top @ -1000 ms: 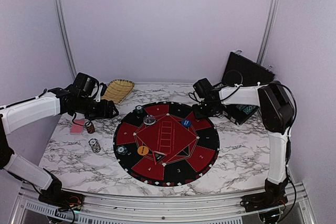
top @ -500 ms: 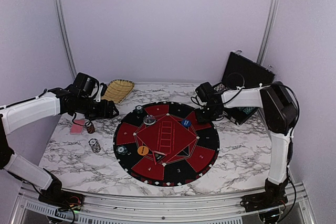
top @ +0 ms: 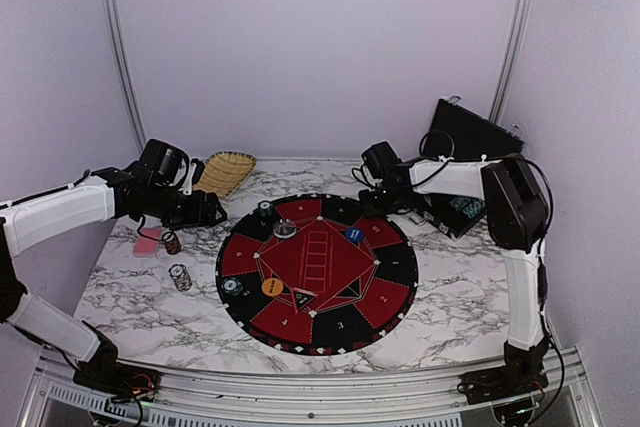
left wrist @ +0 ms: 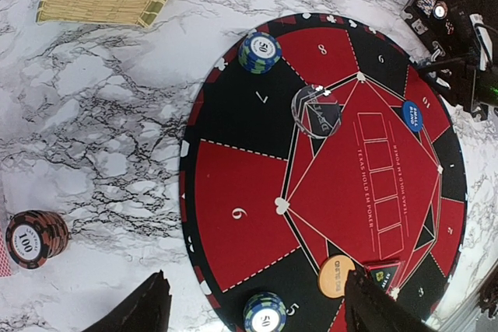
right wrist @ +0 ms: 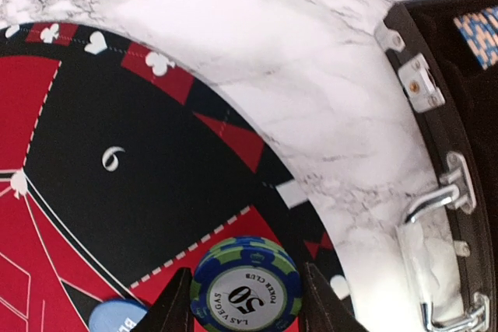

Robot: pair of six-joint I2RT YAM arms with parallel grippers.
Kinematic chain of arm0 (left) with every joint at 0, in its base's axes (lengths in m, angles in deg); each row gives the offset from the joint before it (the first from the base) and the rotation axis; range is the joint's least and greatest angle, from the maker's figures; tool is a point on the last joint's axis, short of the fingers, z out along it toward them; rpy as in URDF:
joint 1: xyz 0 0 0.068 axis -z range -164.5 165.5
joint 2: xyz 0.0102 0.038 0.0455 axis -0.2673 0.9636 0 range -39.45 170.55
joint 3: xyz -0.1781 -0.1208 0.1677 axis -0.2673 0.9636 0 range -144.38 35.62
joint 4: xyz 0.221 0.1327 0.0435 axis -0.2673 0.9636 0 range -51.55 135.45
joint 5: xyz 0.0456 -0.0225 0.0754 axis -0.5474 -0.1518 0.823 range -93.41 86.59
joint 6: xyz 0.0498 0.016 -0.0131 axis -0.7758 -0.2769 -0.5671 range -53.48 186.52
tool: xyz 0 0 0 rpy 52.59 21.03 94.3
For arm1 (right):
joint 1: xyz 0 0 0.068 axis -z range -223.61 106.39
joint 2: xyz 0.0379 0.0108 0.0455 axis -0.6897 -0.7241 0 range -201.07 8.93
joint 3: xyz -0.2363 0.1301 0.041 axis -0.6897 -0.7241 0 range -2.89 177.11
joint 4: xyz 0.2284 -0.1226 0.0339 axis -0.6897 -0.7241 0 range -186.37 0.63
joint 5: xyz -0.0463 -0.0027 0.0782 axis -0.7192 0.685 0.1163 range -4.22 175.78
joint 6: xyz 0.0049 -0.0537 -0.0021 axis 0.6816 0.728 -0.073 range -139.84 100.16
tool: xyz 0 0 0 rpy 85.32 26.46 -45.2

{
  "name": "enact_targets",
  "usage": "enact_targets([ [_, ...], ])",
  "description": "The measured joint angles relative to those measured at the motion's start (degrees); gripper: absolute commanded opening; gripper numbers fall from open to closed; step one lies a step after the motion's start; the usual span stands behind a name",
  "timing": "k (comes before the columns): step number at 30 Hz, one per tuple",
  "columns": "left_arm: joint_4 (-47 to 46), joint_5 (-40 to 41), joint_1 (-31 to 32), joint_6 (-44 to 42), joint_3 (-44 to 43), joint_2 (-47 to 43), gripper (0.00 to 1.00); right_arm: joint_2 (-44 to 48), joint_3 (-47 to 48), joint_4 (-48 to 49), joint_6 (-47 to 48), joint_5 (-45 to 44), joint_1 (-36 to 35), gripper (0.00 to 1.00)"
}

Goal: Distribute texas hold em gaming equipment
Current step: Place the poker chips pile in the small blind area.

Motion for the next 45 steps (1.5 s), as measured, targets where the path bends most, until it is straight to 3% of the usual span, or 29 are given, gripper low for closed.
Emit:
enact_targets([
  [12, 0.00, -0.37, 0.00, 0.00, 0.00, 0.00, 0.78, -12.15, 15.85, -3.45, 2.10, 0.74, 0.00, 0.13],
  [21, 0.00, -0.42, 0.00, -0.04, 0.00, 0.00, 0.78, -13.57, 17.92, -4.39, 2.54, 0.79, 0.00, 0.18],
  [32, -0.02, -0.96, 0.00, -0.02, 0.00, 0.59, 0.79, -13.57, 17.94, -4.52, 2.84, 0.94, 0.02, 0.59],
  [45, 0.00, -0.28, 0.00, 0.24, 0.00, 0.72, 0.82, -12.79, 18.62, -6.86, 2.99, 1.20, 0.09, 0.84],
])
